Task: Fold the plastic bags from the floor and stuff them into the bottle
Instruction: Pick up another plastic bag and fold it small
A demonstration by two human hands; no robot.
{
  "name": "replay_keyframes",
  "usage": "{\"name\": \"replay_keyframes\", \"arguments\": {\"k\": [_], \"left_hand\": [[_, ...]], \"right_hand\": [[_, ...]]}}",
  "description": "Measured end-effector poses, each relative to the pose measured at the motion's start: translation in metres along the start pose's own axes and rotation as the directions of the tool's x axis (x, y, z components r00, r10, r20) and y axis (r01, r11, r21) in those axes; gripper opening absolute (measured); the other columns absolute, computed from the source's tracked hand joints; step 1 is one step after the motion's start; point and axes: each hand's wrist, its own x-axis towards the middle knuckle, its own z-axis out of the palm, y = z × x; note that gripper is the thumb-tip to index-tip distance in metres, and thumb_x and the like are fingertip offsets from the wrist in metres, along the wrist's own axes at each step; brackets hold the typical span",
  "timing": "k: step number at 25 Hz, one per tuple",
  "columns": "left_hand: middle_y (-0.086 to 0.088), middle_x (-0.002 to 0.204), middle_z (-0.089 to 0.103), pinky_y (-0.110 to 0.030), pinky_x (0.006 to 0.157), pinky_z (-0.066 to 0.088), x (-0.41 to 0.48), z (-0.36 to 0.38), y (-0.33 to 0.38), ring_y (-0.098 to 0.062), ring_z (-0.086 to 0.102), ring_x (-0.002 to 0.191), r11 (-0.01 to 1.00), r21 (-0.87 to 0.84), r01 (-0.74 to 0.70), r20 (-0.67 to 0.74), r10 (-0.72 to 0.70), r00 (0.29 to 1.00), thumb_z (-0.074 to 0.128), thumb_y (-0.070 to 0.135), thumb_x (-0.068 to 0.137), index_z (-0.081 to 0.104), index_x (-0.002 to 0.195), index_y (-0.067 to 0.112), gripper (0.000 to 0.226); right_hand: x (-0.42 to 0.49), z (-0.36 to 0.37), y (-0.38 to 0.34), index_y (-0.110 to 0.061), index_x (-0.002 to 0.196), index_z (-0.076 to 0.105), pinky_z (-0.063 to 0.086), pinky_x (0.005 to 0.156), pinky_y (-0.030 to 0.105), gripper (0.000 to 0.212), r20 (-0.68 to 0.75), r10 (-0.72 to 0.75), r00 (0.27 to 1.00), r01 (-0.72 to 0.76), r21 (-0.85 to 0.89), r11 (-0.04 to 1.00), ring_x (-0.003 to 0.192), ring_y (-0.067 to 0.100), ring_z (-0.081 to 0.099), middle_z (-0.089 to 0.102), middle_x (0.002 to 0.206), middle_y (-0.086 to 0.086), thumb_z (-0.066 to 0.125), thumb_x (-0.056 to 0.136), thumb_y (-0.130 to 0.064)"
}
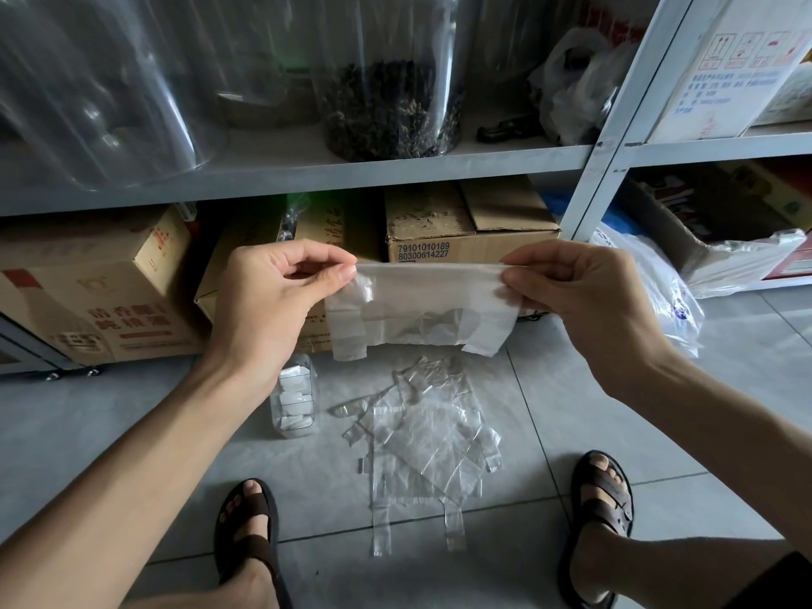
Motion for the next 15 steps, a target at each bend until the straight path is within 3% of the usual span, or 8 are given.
{"name": "replay_keyframes", "arguments": {"k": [7, 10, 13, 15], "left_hand": [[0.004, 0.083, 0.076, -0.026, 0.078, 0.053, 0.0015, -0.0005, -0.0018, -0.014, 0.071, 0.081, 0.996, 0.088, -0.033, -0.009, 0.034, 0.999, 0.079, 0.014, 0.083, 0.077, 0.082, 0.025, 0.012], [0.003, 0.086, 0.072, -0.032, 0.081, 0.052, 0.0015, 0.0001, -0.0027, -0.014, 0.066, 0.084, 0.982, 0.182, -0.058, -0.021, 0.063, 0.998, 0.08, 0.019, 0.082, 0.076, 0.079, 0.028, 0.011], [0.002, 0.092, 0.072, -0.032, 0.083, 0.053, 0.0044, 0.0001, -0.0019, -0.011, 0.066, 0.088, 0.989, 0.14, -0.039, 0.0, 0.039, 0.999, 0.078, 0.019, 0.084, 0.072, 0.078, 0.03, 0.014], [0.005, 0.086, 0.071, -0.027, 0.081, 0.05, 0.0054, 0.0014, 0.0014, -0.008, 0.066, 0.083, 0.998, 0.061, 0.004, 0.028, -0.005, 1.0, 0.073, 0.019, 0.089, 0.069, 0.081, 0.027, 0.012]], "right_hand": [[0.0027, -0.0021, 0.0033, -0.02, 0.077, 0.075, 0.058, 0.07, 0.024, 0.02, -0.027, -0.101, 0.995, 0.093, -0.223, 0.971, 0.069, 0.011, 0.069, 0.075, 0.078, 0.003, 0.076, 0.081, 0.0], [0.004, -0.0046, 0.0044, -0.023, 0.078, 0.074, 0.049, 0.07, 0.015, 0.018, -0.036, -0.152, 0.988, 0.131, -0.341, 0.931, 0.073, 0.005, 0.061, 0.072, 0.089, 0.0, 0.076, 0.083, -0.006], [0.0049, -0.0045, 0.004, -0.016, 0.085, 0.071, 0.046, 0.074, 0.014, 0.011, 0.004, -0.106, 0.994, 0.103, -0.29, 0.951, 0.079, 0.004, 0.061, 0.069, 0.091, -0.004, 0.069, 0.089, -0.007], [0.0053, -0.0037, 0.0048, -0.013, 0.086, 0.068, 0.048, 0.079, 0.023, 0.011, 0.045, -0.065, 0.997, 0.074, -0.215, 0.974, 0.08, 0.008, 0.058, 0.066, 0.084, -0.005, 0.063, 0.094, -0.008]]}}
